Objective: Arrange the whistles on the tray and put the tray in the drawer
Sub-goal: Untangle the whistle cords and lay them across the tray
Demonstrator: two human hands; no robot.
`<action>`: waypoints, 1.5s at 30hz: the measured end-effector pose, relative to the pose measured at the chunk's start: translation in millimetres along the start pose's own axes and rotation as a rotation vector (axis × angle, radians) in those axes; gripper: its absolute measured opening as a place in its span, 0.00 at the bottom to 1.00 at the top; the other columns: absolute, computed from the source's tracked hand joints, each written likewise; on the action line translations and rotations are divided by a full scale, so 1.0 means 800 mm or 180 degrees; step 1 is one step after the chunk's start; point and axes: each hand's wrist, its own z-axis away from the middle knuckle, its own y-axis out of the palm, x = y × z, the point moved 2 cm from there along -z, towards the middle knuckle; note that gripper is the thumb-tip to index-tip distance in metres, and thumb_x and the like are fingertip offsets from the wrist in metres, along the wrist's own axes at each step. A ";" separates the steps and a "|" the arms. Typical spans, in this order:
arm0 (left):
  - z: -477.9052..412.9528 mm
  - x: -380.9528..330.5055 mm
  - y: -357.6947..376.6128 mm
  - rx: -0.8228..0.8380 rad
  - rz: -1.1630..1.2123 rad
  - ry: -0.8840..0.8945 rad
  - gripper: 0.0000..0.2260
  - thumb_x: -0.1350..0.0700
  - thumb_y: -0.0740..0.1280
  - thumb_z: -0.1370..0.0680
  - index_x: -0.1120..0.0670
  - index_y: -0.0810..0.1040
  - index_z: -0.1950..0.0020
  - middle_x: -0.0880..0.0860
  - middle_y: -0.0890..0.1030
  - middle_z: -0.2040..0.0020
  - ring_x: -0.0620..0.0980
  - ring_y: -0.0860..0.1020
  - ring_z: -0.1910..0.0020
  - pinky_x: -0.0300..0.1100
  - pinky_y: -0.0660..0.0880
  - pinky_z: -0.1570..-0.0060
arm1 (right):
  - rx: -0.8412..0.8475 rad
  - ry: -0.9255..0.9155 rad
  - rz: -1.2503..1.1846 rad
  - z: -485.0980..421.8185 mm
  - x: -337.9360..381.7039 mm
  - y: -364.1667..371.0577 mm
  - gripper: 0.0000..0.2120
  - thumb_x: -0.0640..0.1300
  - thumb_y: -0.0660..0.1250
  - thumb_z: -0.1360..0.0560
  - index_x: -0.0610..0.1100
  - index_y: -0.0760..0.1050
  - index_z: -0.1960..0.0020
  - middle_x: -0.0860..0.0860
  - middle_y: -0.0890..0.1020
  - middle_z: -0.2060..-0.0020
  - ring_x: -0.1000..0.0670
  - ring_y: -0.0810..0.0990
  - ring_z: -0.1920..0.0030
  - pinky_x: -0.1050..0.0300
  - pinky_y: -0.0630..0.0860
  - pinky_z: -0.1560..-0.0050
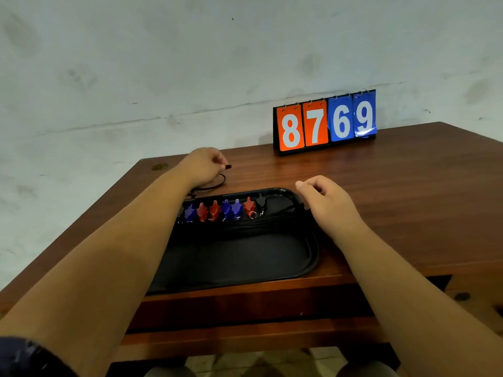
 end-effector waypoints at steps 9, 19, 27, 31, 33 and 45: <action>0.052 -0.149 0.007 0.0578 0.0685 0.1050 0.04 0.54 0.72 0.16 0.46 0.86 0.44 0.44 0.85 0.56 0.39 0.79 0.67 0.33 0.79 0.62 | 0.0054 -0.0200 -0.0295 0.005 0.008 -0.011 0.29 0.50 0.73 0.17 0.65 0.68 0.21 0.53 0.82 0.48 0.54 0.84 0.49 0.64 0.78 0.55; 0.067 -0.148 0.020 0.0486 0.0507 0.0902 0.06 0.55 0.76 0.19 0.45 0.86 0.44 0.44 0.85 0.47 0.42 0.83 0.47 0.35 0.77 0.53 | -0.0735 0.0147 -0.0468 -0.004 -0.010 -0.020 0.14 0.54 0.62 0.13 0.51 0.82 0.51 0.53 0.81 0.64 0.52 0.76 0.65 0.52 0.73 0.62; 0.047 -0.032 -0.027 -0.0547 0.1689 0.0129 0.05 0.59 0.73 0.16 0.55 0.87 0.42 0.53 0.88 0.52 0.48 0.85 0.57 0.51 0.85 0.38 | -0.1042 0.0579 -0.0800 -0.012 -0.014 -0.026 0.17 0.54 0.58 0.12 0.49 0.81 0.50 0.49 0.83 0.59 0.49 0.80 0.60 0.47 0.80 0.56; 0.055 -0.008 -0.036 -0.0536 0.2001 0.0088 0.07 0.60 0.71 0.15 0.56 0.88 0.41 0.53 0.88 0.54 0.50 0.83 0.57 0.53 0.85 0.40 | -0.0977 0.0549 -0.0782 -0.014 -0.017 -0.024 0.15 0.54 0.60 0.13 0.50 0.82 0.50 0.49 0.82 0.60 0.48 0.79 0.60 0.46 0.80 0.55; 0.062 -0.011 -0.033 -0.0375 0.1976 0.0108 0.09 0.63 0.68 0.14 0.56 0.88 0.40 0.54 0.88 0.53 0.50 0.84 0.56 0.54 0.85 0.40 | -0.0874 0.0493 -0.0781 -0.012 -0.015 -0.022 0.13 0.53 0.62 0.14 0.50 0.83 0.50 0.49 0.82 0.60 0.49 0.78 0.60 0.46 0.77 0.56; 0.092 -0.065 -0.032 -0.0018 0.2633 0.0091 0.18 0.71 0.55 0.22 0.59 0.83 0.56 0.56 0.71 0.64 0.48 0.70 0.69 0.49 0.82 0.53 | -0.0784 0.0686 -0.0878 -0.002 -0.009 -0.022 0.12 0.47 0.61 0.17 0.49 0.84 0.49 0.48 0.84 0.55 0.49 0.78 0.58 0.49 0.76 0.55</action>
